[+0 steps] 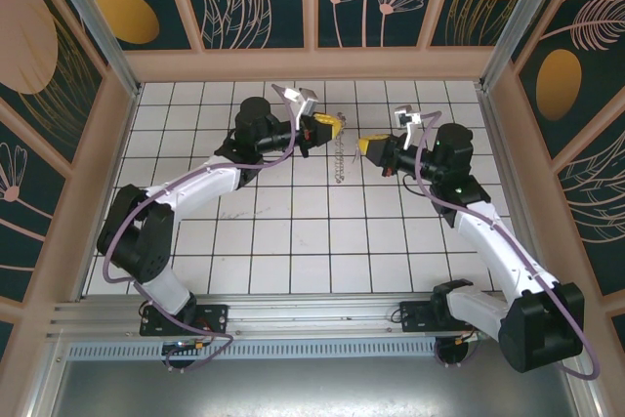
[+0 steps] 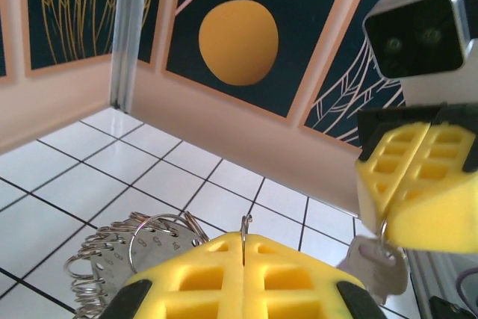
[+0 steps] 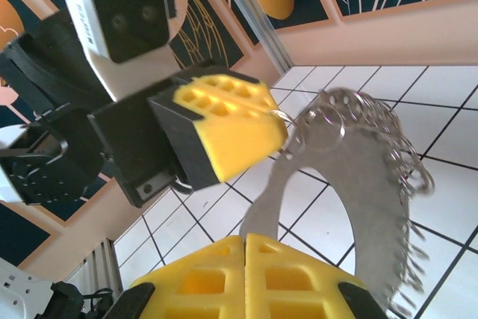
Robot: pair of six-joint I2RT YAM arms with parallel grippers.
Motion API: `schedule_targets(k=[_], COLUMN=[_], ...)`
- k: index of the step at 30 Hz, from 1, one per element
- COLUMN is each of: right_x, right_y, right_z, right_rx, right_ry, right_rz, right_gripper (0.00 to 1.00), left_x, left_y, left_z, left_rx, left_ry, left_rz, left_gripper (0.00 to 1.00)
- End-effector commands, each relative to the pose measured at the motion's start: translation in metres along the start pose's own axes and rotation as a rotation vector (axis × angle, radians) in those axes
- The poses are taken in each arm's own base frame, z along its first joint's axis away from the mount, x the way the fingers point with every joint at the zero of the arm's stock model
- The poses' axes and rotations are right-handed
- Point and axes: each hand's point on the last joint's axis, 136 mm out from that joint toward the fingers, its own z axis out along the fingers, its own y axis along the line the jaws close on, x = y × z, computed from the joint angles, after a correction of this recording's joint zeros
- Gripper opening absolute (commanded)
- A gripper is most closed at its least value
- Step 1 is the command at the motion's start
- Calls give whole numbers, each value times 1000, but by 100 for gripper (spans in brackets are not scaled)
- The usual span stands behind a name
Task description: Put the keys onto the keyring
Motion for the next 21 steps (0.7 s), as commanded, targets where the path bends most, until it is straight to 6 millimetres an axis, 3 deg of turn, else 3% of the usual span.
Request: schedule_targets(k=[1,13,21], right_x=[-4,-20,-22], right_y=[-1,2,4], right_z=[2,11,9], right_rx=[-1,-35,-32], right_ry=[-27,-46,-46], right_rz=[-60,-113,-131], right_gripper=[0,0,0], left_x=[-19,-13,-13], left_y=[-9,-28,-32], left_z=[-6,-1,-2], left_rx=[2,110,47], left_ry=[-51,-11,-14], left_rz=[75,102,225], left_gripper=[0,0,0])
